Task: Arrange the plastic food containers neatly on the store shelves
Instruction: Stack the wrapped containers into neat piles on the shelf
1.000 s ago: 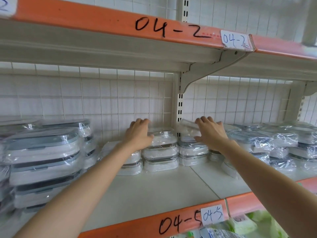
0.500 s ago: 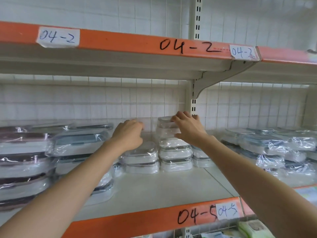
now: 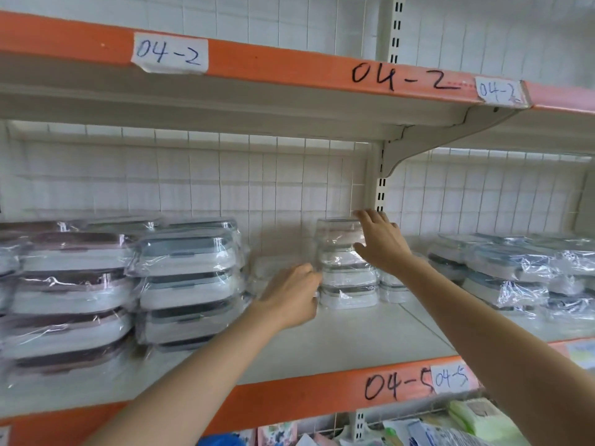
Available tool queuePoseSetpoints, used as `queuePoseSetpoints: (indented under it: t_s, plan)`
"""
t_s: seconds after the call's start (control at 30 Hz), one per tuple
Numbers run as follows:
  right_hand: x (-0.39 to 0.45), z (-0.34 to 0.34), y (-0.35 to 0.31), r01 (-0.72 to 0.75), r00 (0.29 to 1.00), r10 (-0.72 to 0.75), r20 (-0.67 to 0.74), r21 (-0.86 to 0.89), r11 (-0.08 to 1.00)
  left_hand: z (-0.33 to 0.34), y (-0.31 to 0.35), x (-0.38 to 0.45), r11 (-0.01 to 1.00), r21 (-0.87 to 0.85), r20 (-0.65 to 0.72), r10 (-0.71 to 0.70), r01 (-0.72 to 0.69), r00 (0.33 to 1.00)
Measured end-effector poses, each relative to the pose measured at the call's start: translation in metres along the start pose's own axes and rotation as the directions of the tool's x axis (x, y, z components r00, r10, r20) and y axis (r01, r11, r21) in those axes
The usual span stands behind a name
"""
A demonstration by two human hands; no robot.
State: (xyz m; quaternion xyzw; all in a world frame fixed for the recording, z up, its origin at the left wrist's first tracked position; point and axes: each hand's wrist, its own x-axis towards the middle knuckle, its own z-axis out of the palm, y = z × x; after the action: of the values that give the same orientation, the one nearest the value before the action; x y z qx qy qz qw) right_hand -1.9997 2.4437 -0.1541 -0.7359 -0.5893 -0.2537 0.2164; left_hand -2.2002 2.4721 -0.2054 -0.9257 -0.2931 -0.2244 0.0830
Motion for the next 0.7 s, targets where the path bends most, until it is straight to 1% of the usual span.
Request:
queuePoseSetpoints:
  t_s: [0.07,0.13,0.17,0.27,0.4,0.47,0.57,0.63,0.7]
  plan:
    - [-0.017,0.006,0.001,-0.034,0.999,0.034,-0.039,0.004,0.999,0.015,0.004,-0.008,0.999,-0.034,0.034,0.029,-0.028,0.999]
    - [-0.036,0.016,0.005,-0.09,0.996,0.09,0.023,-0.012,0.996,0.027,0.003,-0.011,0.998,-0.046,0.046,0.041,-0.039,0.998]
    - [-0.048,0.022,0.007,-0.1,0.991,0.104,0.08,-0.057,0.993,0.035,0.001,-0.011,0.997,-0.059,0.04,0.05,-0.048,0.998]
    - [-0.076,0.041,0.019,-0.043,0.975,0.087,0.206,-0.208,0.977,0.045,0.0,-0.009,0.993,-0.118,-0.003,0.028,-0.028,1.0]
    - [-0.097,0.048,0.029,-0.103,0.955,0.18,0.235,-0.307,0.946,0.053,-0.004,-0.009,0.981,-0.182,-0.087,0.053,-0.068,0.995]
    - [-0.102,0.047,0.029,-0.142,0.94,0.225,0.256,-0.307,0.941,0.054,-0.006,-0.012,0.975,-0.203,-0.078,0.071,-0.086,0.994]
    - [-0.102,0.04,0.027,-0.173,0.923,0.26,0.283,-0.296,0.939,0.052,-0.012,-0.014,0.971,-0.229,-0.035,0.062,-0.069,0.997]
    - [-0.101,0.038,0.028,-0.184,0.93,0.259,0.26,-0.278,0.943,0.052,-0.012,-0.011,0.973,-0.223,-0.025,0.058,-0.062,0.998]
    - [-0.097,0.036,0.033,-0.192,0.94,0.248,0.232,-0.238,0.952,0.052,-0.008,-0.006,0.975,-0.21,-0.063,0.062,-0.074,0.996]
